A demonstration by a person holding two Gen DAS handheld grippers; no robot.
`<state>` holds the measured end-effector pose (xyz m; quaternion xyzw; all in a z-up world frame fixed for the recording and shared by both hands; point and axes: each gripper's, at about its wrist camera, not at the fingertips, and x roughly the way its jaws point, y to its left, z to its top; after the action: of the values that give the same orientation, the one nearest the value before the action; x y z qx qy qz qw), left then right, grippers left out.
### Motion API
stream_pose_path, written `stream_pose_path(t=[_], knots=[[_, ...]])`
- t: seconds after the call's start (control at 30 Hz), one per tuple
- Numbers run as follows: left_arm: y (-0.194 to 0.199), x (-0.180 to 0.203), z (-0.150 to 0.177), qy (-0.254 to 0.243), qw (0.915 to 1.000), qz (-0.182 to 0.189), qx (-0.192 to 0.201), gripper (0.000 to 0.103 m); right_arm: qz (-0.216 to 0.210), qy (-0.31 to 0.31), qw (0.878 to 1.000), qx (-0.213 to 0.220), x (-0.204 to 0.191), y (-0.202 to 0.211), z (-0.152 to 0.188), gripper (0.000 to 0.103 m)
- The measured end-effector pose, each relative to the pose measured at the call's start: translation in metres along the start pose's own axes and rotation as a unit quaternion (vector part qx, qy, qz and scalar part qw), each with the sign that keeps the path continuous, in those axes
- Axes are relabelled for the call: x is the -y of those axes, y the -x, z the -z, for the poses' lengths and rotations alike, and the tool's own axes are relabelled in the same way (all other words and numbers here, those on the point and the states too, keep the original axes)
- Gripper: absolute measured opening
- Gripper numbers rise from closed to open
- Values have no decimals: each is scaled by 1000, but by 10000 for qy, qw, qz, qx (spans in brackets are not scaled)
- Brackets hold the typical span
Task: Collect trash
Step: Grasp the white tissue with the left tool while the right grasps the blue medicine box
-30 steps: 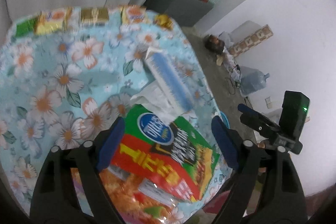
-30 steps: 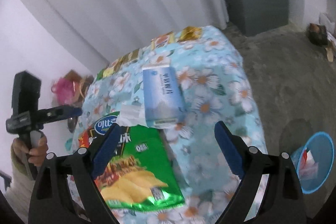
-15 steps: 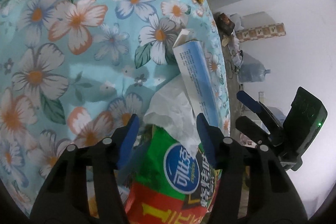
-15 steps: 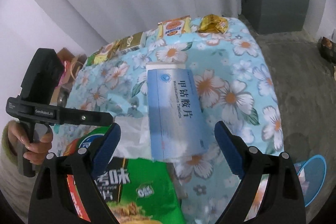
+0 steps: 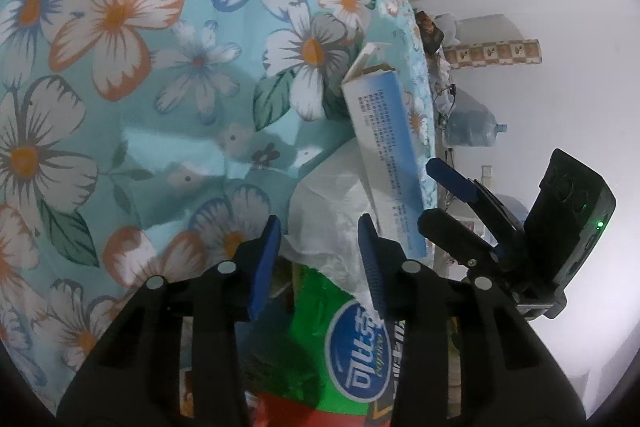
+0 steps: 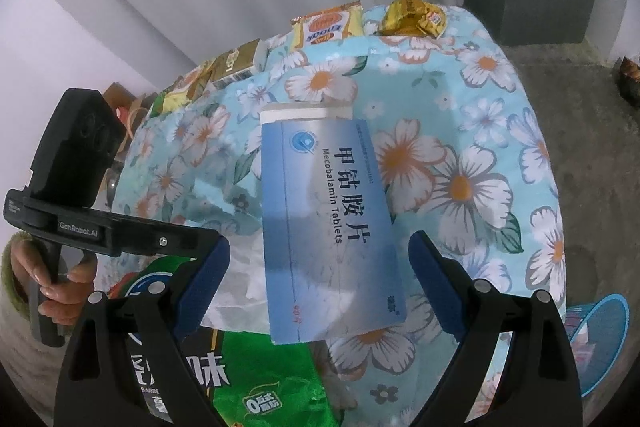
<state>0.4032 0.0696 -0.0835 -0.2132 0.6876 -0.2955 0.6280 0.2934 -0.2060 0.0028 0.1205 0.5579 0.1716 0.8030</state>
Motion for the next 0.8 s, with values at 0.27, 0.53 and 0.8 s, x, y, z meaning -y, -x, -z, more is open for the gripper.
stream_pose_path(t=[0.27, 0.53, 0.8], knots=[[2, -4, -1, -53, 9999, 124, -107, 49, -45, 69, 9999, -62, 0, -2, 0, 88], [-8, 14, 1, -379, 9993, 40, -54, 19, -56, 119, 9996, -261, -2, -16, -2, 88], [4, 25, 4, -625, 9976, 121, 286, 8, -76, -108, 9996, -260, 6, -19, -2, 75]])
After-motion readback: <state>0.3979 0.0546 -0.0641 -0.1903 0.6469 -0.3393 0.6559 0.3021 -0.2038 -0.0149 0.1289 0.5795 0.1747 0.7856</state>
